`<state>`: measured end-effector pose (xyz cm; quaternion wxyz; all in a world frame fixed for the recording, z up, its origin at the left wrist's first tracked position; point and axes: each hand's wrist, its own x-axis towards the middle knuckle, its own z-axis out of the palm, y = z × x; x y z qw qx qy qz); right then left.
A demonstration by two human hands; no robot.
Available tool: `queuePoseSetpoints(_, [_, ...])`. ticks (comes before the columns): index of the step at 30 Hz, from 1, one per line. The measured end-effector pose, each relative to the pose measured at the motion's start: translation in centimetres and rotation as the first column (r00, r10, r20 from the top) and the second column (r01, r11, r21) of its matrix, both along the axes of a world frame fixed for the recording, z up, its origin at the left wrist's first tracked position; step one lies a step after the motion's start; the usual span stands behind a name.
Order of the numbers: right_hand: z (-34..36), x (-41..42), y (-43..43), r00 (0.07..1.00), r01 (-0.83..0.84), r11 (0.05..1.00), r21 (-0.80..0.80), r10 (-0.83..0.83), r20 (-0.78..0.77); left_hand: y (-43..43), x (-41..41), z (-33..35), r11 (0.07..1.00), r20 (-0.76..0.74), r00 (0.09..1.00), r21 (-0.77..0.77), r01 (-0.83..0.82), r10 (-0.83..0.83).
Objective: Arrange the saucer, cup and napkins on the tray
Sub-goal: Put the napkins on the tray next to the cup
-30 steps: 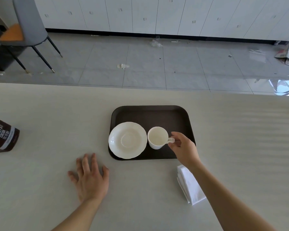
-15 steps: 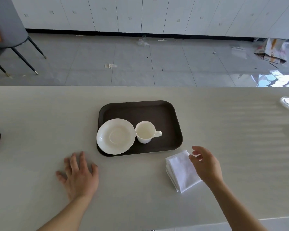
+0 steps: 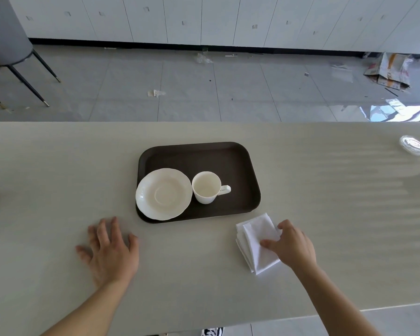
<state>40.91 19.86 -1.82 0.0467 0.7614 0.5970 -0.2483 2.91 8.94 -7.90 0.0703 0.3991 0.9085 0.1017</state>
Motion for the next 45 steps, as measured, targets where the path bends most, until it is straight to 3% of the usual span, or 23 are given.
queuePoseSetpoints(5, [0.4, -0.3, 0.0, 1.0, -0.019, 1.0, 0.017, 0.019, -0.012, 0.1, 0.0, -0.1, 1.0, -0.001, 1.0, 0.005, -0.007, 0.007])
queuePoseSetpoints(7, [0.6, -0.2, -0.1, 0.977, 0.055, 0.998, 0.015, -0.051, -0.205, 0.1, 0.0, -0.1, 1.0, 0.0, 1.0, 0.011, -0.006, 0.006])
queuePoseSetpoints(9, [1.5, -0.1, 0.1, 0.869, 0.174, 0.983, -0.049, -0.177, -0.463, 0.1, 0.0, -0.1, 1.0, -0.002, 1.0, 0.015, -0.003, 0.003])
queuePoseSetpoints(11, [2.6, 0.2, 0.6, 0.779, 0.23, 0.971, -0.061, -0.221, -0.587, 0.1, 0.0, -0.1, 1.0, -0.001, 1.0, 0.008, -0.004, 0.004])
queuePoseSetpoints(16, [4.6, 0.0, 3.6, 0.649, 0.389, 0.921, 0.022, -0.258, -0.715, 0.0, -0.1, -0.3, 1.0, 0.0, 1.0, -0.022, -0.005, 0.005])
queuePoseSetpoints(22, [5.3, -2.0, 9.7, 0.578, 0.486, 0.871, 0.07, -0.26, -0.774, 0.0, -0.1, -0.1, 0.999, -0.009, 1.0, -0.038, -0.005, 0.005])
queuePoseSetpoints(29, [2.2, -4.6, 12.5, 0.624, 0.437, 0.899, 0.035, -0.275, -0.731, 0.1, 0.1, 0.2, 1.0, -0.006, 1.0, -0.025, -0.01, 0.01])
queuePoseSetpoints(36, [0.8, -4.5, 12.2, 0.723, 0.425, 0.892, 0.156, -0.23, -0.652, 0.1, 0.3, 0.6, 1.0, -0.014, 1.0, -0.024, -0.009, 0.009])
queuePoseSetpoints(41, [0.9, -4.9, 11.1, 0.872, 0.286, 0.868, 0.405, -0.061, -0.486, 0.1, 0.3, 0.7, 1.0, -0.017, 1.0, -0.009, -0.004, 0.004])
queuePoseSetpoints(45, [1.6, -6.0, 10.0, 0.923, 0.13, 0.828, 0.546, 0.1, -0.372, 0.2, 0.3, 0.6, 1.0, -0.023, 1.0, -0.005, -0.005, 0.005])
